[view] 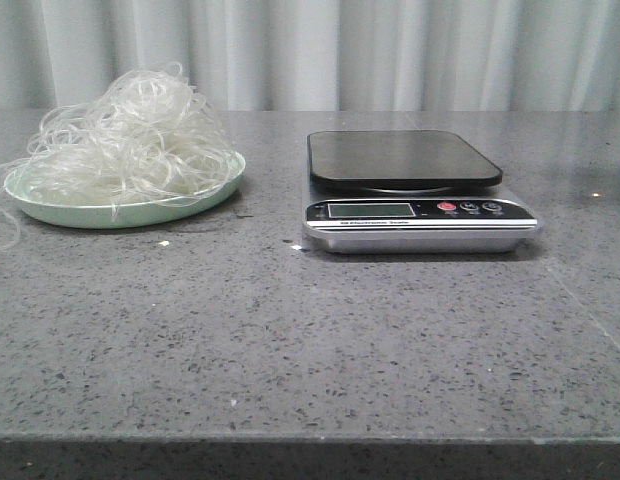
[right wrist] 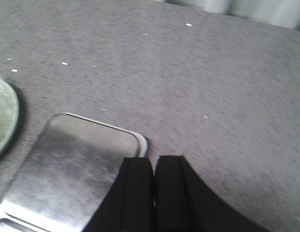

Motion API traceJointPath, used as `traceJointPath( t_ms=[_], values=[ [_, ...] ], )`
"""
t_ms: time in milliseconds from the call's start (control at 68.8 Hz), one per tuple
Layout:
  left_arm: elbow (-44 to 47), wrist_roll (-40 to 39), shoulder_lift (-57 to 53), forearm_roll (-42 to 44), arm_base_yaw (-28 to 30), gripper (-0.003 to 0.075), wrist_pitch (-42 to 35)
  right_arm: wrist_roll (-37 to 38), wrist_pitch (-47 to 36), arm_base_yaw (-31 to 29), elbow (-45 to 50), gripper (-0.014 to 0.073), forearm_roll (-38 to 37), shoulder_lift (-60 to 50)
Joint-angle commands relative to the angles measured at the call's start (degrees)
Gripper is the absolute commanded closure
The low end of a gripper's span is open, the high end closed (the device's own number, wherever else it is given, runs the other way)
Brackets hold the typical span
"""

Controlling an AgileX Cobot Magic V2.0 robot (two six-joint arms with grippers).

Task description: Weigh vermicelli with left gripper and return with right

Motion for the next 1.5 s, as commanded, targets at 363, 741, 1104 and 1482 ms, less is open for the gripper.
traceJointPath(
  t_ms=[363,741,1104,1482],
  values=[
    [-1.4,-0.6,0.6,-0.1,0.1,0.0583,-4.8,0.0,-26.6,-4.8,35.0,0.0440,-2.4,-27.5],
    [-1.4,-0.6,0.6,-0.1,0.1,0.0583,-4.8,0.0,-37.1,-4.8,51.3,0.0440,-2.4,-48.7],
    [-1.4,-0.6,0.6,-0.1,0.1,0.0583,-4.8,0.0,-39.3,-4.8,55.4,0.0440,-2.4,-57.9],
    [-1.4,-0.6,0.6,-0.1,0.1,0.0583,-4.8,0.0,-39.1,-4.8,55.4,0.0442,-2.4,-57.9]
  ],
)
